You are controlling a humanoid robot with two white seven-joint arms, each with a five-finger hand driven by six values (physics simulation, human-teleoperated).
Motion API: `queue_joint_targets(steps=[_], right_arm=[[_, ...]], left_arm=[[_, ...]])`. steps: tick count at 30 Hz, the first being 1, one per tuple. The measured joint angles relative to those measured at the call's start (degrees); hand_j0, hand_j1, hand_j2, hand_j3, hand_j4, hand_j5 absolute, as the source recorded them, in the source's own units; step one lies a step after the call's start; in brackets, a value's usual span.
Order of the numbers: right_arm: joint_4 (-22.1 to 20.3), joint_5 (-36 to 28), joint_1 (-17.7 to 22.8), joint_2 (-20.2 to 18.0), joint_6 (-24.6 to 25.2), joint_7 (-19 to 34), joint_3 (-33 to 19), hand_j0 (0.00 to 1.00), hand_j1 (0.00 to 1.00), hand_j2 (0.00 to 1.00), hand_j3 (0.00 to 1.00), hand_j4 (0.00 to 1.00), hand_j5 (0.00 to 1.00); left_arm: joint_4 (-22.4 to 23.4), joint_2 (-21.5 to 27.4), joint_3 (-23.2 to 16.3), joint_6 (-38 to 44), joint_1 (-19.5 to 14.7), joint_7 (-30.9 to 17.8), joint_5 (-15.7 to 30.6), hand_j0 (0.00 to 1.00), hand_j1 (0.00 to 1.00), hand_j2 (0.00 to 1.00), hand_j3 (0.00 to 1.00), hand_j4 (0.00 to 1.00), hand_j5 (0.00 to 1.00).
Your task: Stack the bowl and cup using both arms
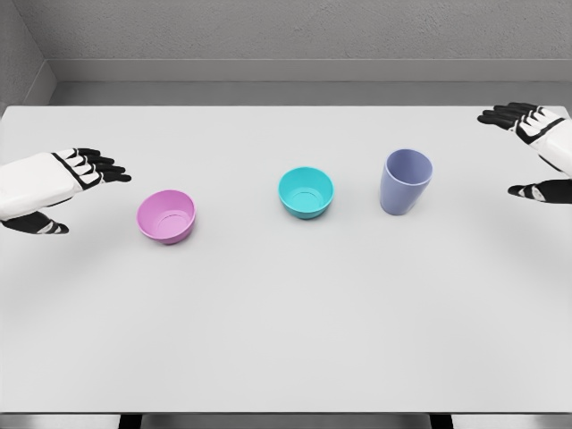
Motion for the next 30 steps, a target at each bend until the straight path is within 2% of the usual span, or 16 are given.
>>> queue_joint_targets(steps=[5,8,11,12,14,16,17,18,19,24,25,26,27,29,30], right_arm=[[-0.3,0.0,-1.7,-0.3,0.0,0.0,0.0,1.00,1.00,1.00,1.00,1.00,1.00],[-0.4,0.4,-2.8,-0.3,0.0,0.0,0.0,1.00,1.00,1.00,1.00,1.00,1.00],[-0.4,2.7,-3.5,-0.3,0.0,0.2,0.1,1.00,1.00,1.00,1.00,1.00,1.00],[-0.4,3.2,-4.1,-0.2,0.0,1.3,0.4,1.00,1.00,1.00,1.00,1.00,1.00],[-0.3,3.8,-5.9,-0.1,0.0,7.6,0.7,1.00,1.00,1.00,1.00,1.00,1.00],[-0.2,4.3,-5.9,0.1,0.0,12.4,0.8,1.00,1.00,1.00,1.00,1.00,1.00],[-0.1,4.4,-5.9,0.2,0.0,13.9,0.9,1.00,1.00,1.00,1.00,1.00,1.00],[-0.1,4.5,-5.9,0.2,-0.1,15.0,1.0,1.00,1.00,1.00,1.00,1.00,1.00],[-0.1,4.5,-6.2,0.2,-0.1,16.3,1.0,1.00,1.00,1.00,1.00,1.00,1.00],[0.0,4.6,-7.7,1.3,-0.1,22.7,1.0,1.00,1.00,1.00,1.00,1.00,1.00],[0.1,4.5,-8.1,1.8,-0.1,23.2,1.1,1.00,1.00,1.00,1.00,1.00,1.00],[0.4,4.4,-8.8,2.3,-0.1,23.6,1.1,1.00,1.00,1.00,1.00,1.00,1.00],[0.7,4.3,-9.2,2.7,-0.1,24.2,1.1,1.00,1.00,1.00,1.00,1.00,1.00],[1.8,4.1,-11.4,3.9,-0.1,27.2,1.1,1.00,1.00,1.00,1.00,1.00,1.00],[2.7,4.0,-12.8,4.9,-0.1,29.0,1.3,1.00,1.00,1.00,1.00,1.00,1.00]], left_arm=[[1.0,0.0,-0.2,0.0,0.4,0.0,0.2,1.00,1.00,1.00,1.00,1.00,1.00],[2.4,0.3,-1.5,0.0,-0.4,0.2,0.3,1.00,1.00,1.00,1.00,1.00,1.00],[3.0,1.3,-2.8,0.0,-3.5,0.1,2.0,1.00,1.00,1.00,1.00,1.00,1.00],[3.0,1.7,-3.2,0.0,-4.4,0.1,2.7,1.00,1.00,1.00,1.00,1.00,1.00],[3.3,2.1,-4.7,0.0,-6.1,-0.1,3.7,1.00,1.00,1.00,1.00,1.00,1.00],[3.5,2.9,-8.2,-0.1,-11.4,-0.3,5.0,1.00,1.00,1.00,1.00,1.00,1.00],[3.6,3.5,-10.9,0.1,-15.7,-0.3,6.5,1.00,1.00,1.00,1.00,1.00,1.00],[3.7,4.2,-14.5,0.1,-19.8,-0.3,7.8,1.00,1.00,1.00,1.00,1.00,1.00],[3.8,4.6,-18.6,0.0,-25.3,-0.4,8.8,1.00,1.00,1.00,1.00,1.00,1.00],[4.9,5.6,-36.6,0.1,-41.7,-0.9,13.6,1.00,1.00,1.00,1.00,1.00,1.00],[5.6,5.3,-40.0,0.1,-44.1,-1.9,14.3,1.00,1.00,1.00,1.00,1.00,1.00],[6.6,4.5,-42.7,0.1,-45.1,-3.3,14.9,1.00,1.00,1.00,1.00,1.00,1.00],[7.8,3.5,-45.0,0.1,-46.4,-5.0,15.4,1.00,1.00,1.00,1.00,1.00,1.00],[10.9,0.9,-49.5,0.1,-51.3,-7.4,16.1,1.00,1.00,1.00,1.00,1.00,1.00],[12.1,-0.1,-51.2,0.0,-51.9,-8.1,16.3,1.00,1.00,1.00,1.00,1.00,1.00]])
